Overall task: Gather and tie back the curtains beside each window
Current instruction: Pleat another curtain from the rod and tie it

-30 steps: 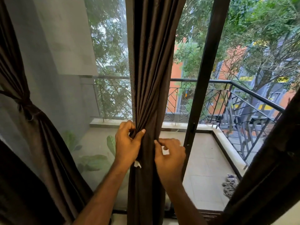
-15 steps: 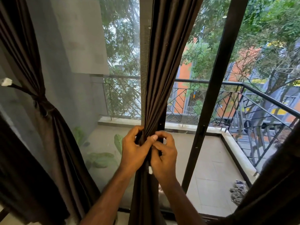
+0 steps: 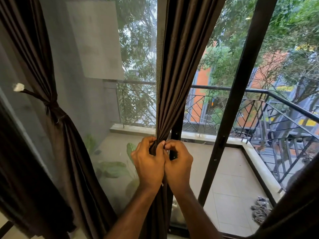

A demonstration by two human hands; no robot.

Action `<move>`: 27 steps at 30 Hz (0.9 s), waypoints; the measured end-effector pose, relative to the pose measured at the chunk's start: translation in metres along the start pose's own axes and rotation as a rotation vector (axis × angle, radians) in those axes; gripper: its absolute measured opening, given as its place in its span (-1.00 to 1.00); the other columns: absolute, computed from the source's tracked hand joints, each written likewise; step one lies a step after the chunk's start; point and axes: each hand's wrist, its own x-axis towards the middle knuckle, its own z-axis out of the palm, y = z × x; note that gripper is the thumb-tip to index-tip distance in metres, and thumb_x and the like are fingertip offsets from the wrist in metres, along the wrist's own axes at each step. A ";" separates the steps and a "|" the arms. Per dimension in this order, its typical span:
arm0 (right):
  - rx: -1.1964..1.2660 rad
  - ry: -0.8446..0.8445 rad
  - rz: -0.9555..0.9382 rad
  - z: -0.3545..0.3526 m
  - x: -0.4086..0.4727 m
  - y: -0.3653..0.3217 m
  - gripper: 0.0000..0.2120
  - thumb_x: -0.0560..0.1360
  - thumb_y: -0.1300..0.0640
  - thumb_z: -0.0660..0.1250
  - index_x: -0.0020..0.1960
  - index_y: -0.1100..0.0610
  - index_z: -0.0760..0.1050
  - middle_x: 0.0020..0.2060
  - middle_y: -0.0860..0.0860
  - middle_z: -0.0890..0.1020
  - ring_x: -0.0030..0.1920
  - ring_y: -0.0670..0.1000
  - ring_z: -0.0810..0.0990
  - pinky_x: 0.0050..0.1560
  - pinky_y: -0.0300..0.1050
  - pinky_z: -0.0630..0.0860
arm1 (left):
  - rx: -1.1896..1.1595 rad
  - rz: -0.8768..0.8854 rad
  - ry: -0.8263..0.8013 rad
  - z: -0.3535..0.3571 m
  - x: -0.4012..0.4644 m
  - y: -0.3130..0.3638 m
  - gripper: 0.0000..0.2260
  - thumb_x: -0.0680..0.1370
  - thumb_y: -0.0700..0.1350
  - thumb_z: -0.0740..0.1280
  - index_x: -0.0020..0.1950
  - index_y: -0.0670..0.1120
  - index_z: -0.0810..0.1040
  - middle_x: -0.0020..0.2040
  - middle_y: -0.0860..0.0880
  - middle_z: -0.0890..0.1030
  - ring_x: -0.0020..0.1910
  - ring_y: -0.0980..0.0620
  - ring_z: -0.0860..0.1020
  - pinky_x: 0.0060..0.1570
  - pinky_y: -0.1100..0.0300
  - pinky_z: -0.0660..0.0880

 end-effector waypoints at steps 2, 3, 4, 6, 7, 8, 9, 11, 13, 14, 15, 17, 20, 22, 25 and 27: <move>0.019 -0.019 0.044 -0.001 0.001 -0.001 -0.79 0.49 0.33 0.48 0.03 0.10 0.57 -0.10 -0.07 0.65 -0.04 -0.01 0.66 -0.03 0.08 0.63 | -0.037 -0.017 -0.016 -0.001 0.000 0.003 -0.82 0.52 -0.23 0.47 0.01 0.00 0.56 -0.17 0.16 0.63 -0.14 0.18 0.64 -0.04 0.11 0.61; 0.044 -0.043 0.094 -0.002 0.003 -0.001 -0.72 0.50 0.31 0.49 0.13 0.07 0.54 -0.04 -0.09 0.67 0.03 -0.02 0.67 0.03 0.05 0.64 | -0.066 -0.019 -0.042 -0.002 0.001 0.004 -0.79 0.52 -0.28 0.47 0.03 -0.03 0.56 -0.16 0.16 0.64 -0.12 0.20 0.64 -0.06 0.22 0.60; 0.085 -0.079 0.154 -0.003 0.004 -0.001 -0.62 0.50 0.29 0.49 0.24 0.04 0.49 0.04 -0.12 0.67 0.11 -0.04 0.67 0.10 0.02 0.63 | -0.092 -0.023 -0.076 -0.004 0.002 0.003 -0.80 0.52 -0.31 0.46 0.04 -0.06 0.56 -0.16 0.16 0.65 -0.11 0.21 0.65 -0.06 0.27 0.59; 0.185 -0.159 0.243 -0.006 0.009 0.000 -0.47 0.51 0.30 0.48 0.38 0.00 0.39 0.19 -0.12 0.65 0.24 -0.05 0.63 0.24 0.02 0.59 | -0.125 -0.043 -0.146 -0.006 0.007 -0.004 -0.83 0.52 -0.32 0.46 0.04 -0.11 0.59 -0.11 0.13 0.67 -0.09 0.16 0.66 -0.04 0.19 0.62; 0.215 -0.189 0.261 -0.007 0.011 0.000 -0.46 0.52 0.33 0.46 0.40 0.00 0.39 0.20 -0.08 0.66 0.25 -0.05 0.64 0.28 0.04 0.58 | -0.127 -0.047 -0.164 -0.007 0.009 -0.007 -0.85 0.52 -0.29 0.46 0.04 -0.12 0.61 -0.11 0.12 0.66 -0.09 0.13 0.66 -0.02 0.12 0.62; 0.216 -0.204 0.266 -0.008 0.011 0.000 -0.47 0.52 0.35 0.45 0.39 0.01 0.40 0.18 -0.04 0.68 0.23 -0.05 0.65 0.28 0.05 0.59 | -0.109 -0.036 -0.155 -0.008 0.011 -0.009 -0.87 0.51 -0.24 0.47 0.03 -0.10 0.63 -0.12 0.11 0.66 -0.08 0.10 0.65 -0.02 0.04 0.62; 0.207 -0.207 0.264 -0.008 0.011 -0.001 -0.50 0.52 0.35 0.45 0.37 0.02 0.43 0.16 -0.02 0.69 0.20 -0.05 0.67 0.26 0.05 0.60 | -0.073 -0.018 -0.117 -0.009 0.011 -0.010 -0.87 0.50 -0.19 0.48 0.03 -0.09 0.64 -0.12 0.11 0.64 -0.06 0.07 0.63 -0.03 -0.01 0.61; 0.185 -0.196 0.253 -0.006 0.010 -0.003 -0.55 0.52 0.35 0.46 0.33 0.05 0.47 0.11 -0.03 0.70 0.16 -0.06 0.68 0.22 0.05 0.62 | 0.007 0.002 0.005 -0.008 0.008 -0.008 -0.84 0.47 -0.15 0.53 0.02 -0.07 0.65 -0.07 0.05 0.57 -0.04 0.04 0.56 -0.03 -0.04 0.58; 0.167 -0.191 0.246 -0.004 0.009 -0.005 -0.58 0.52 0.33 0.46 0.32 0.06 0.49 0.10 -0.06 0.71 0.16 -0.07 0.69 0.21 0.04 0.63 | 0.047 -0.024 0.100 -0.005 0.003 -0.006 -0.81 0.45 -0.18 0.56 0.04 -0.09 0.68 -0.06 -0.01 0.49 -0.05 0.08 0.51 -0.05 0.01 0.56; 0.158 -0.190 0.246 -0.003 0.008 -0.006 -0.58 0.53 0.32 0.47 0.32 0.07 0.49 0.09 -0.07 0.71 0.15 -0.08 0.69 0.20 0.04 0.64 | 0.052 -0.037 0.115 -0.005 0.001 -0.006 -0.80 0.46 -0.18 0.55 0.06 -0.10 0.68 -0.06 -0.01 0.48 -0.07 0.09 0.50 -0.08 0.01 0.57; 0.153 -0.188 0.246 -0.002 0.008 -0.007 -0.58 0.53 0.31 0.47 0.33 0.08 0.48 0.09 -0.07 0.71 0.15 -0.09 0.69 0.20 0.03 0.64 | 0.054 -0.047 0.120 -0.004 0.000 -0.006 -0.80 0.47 -0.14 0.54 0.07 -0.09 0.69 -0.08 0.00 0.48 -0.09 0.08 0.51 -0.10 -0.02 0.58; 0.144 -0.181 0.235 -0.001 0.008 -0.008 -0.59 0.53 0.31 0.47 0.33 0.09 0.48 0.08 -0.07 0.71 0.14 -0.10 0.69 0.19 0.02 0.64 | 0.065 -0.063 0.123 -0.004 -0.001 -0.006 -0.77 0.50 0.01 0.46 0.09 -0.06 0.69 -0.11 0.04 0.48 -0.11 0.01 0.53 -0.13 -0.11 0.57; 0.133 -0.175 0.216 0.000 0.007 -0.007 -0.60 0.53 0.29 0.47 0.32 0.10 0.49 0.07 -0.08 0.71 0.13 -0.10 0.69 0.18 0.03 0.65 | 0.117 -0.061 0.132 -0.003 -0.001 -0.003 -0.71 0.50 0.12 0.36 0.08 -0.03 0.68 -0.12 0.06 0.51 -0.06 -0.05 0.53 -0.10 -0.20 0.54; 0.136 -0.176 0.214 0.000 0.006 -0.006 -0.61 0.53 0.28 0.48 0.31 0.09 0.49 0.06 -0.08 0.71 0.12 -0.09 0.70 0.17 0.05 0.65 | 0.104 -0.056 0.118 -0.003 -0.002 -0.002 -0.74 0.51 0.11 0.36 0.08 -0.01 0.66 -0.06 0.07 0.53 0.00 -0.05 0.54 -0.06 -0.23 0.54; 0.161 -0.174 0.213 -0.001 0.005 -0.006 -0.61 0.53 0.29 0.47 0.31 0.07 0.49 0.06 -0.08 0.72 0.11 -0.07 0.70 0.16 0.08 0.65 | 0.078 -0.043 0.096 -0.001 -0.003 -0.006 -0.82 0.52 0.03 0.38 0.08 0.02 0.63 0.00 0.07 0.56 0.05 -0.07 0.57 -0.01 -0.23 0.55; 0.173 -0.178 0.203 -0.001 0.004 -0.007 -0.62 0.54 0.27 0.47 0.31 0.07 0.49 0.06 -0.08 0.72 0.13 -0.06 0.70 0.17 0.10 0.65 | 0.038 -0.026 0.083 0.000 -0.003 -0.006 -0.86 0.54 -0.10 0.41 0.09 -0.03 0.62 -0.01 0.05 0.62 0.02 -0.04 0.61 0.00 -0.17 0.59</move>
